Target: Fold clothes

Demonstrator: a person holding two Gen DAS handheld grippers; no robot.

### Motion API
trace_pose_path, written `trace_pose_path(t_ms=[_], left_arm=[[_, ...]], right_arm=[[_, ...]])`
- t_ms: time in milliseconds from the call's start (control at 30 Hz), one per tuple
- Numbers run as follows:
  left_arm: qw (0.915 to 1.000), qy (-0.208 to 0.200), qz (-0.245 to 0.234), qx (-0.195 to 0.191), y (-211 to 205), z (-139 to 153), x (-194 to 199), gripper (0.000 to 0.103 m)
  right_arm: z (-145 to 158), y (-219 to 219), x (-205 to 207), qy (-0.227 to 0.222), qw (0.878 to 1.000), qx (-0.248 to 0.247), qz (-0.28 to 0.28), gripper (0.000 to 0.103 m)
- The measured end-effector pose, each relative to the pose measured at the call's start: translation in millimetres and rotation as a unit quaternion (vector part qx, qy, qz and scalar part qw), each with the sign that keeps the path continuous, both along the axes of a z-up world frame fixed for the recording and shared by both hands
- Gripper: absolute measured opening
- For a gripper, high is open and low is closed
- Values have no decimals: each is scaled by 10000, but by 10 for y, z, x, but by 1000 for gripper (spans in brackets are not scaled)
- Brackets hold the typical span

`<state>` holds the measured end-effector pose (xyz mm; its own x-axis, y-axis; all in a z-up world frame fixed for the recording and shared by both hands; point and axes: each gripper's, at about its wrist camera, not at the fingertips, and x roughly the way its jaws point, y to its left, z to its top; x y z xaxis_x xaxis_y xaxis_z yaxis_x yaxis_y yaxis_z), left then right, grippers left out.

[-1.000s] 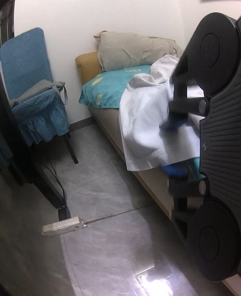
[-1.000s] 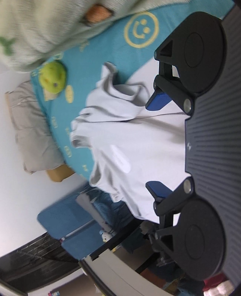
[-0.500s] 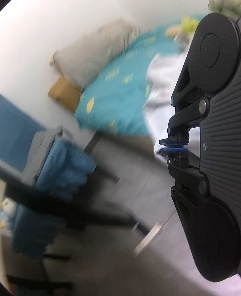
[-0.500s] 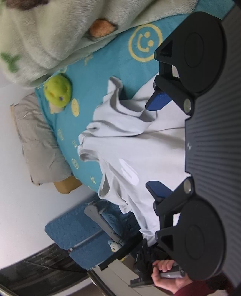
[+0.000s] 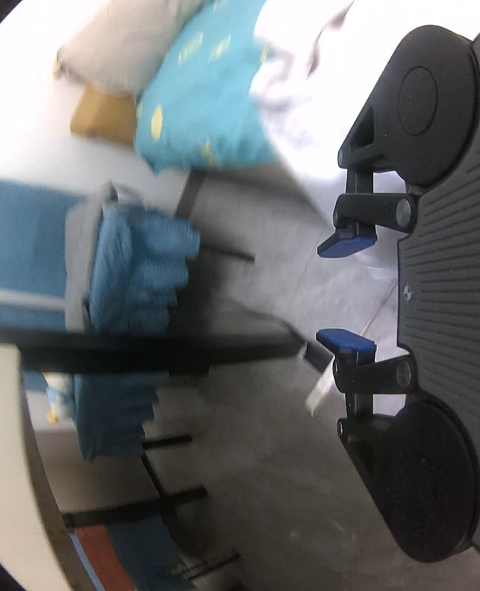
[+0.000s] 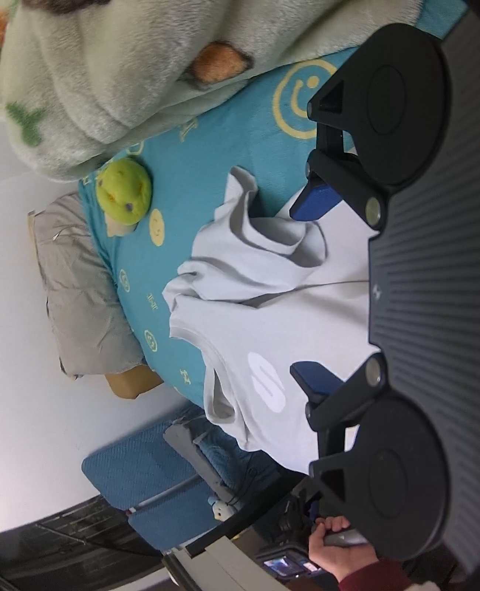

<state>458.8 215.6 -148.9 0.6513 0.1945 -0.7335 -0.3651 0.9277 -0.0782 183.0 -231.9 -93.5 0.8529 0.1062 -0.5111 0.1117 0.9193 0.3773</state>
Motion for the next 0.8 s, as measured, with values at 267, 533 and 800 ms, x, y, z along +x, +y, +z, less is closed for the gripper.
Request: trace_pose_path(t_ms=[267, 533, 800], left_arm=[[9885, -748, -1294, -212, -758, 830, -1425, 82], [9733, -1147, -1975, -220, -1500, 1328, -2543, 92], [9635, -1495, -2188, -371, -1762, 1370, -3226, 101]], right_arm=[[164, 9, -101, -255, 9993, -277, 72, 84], [434, -31, -408, -647, 9973, -306, 136, 84], [427, -312, -616, -422, 9976, 525, -176, 84]])
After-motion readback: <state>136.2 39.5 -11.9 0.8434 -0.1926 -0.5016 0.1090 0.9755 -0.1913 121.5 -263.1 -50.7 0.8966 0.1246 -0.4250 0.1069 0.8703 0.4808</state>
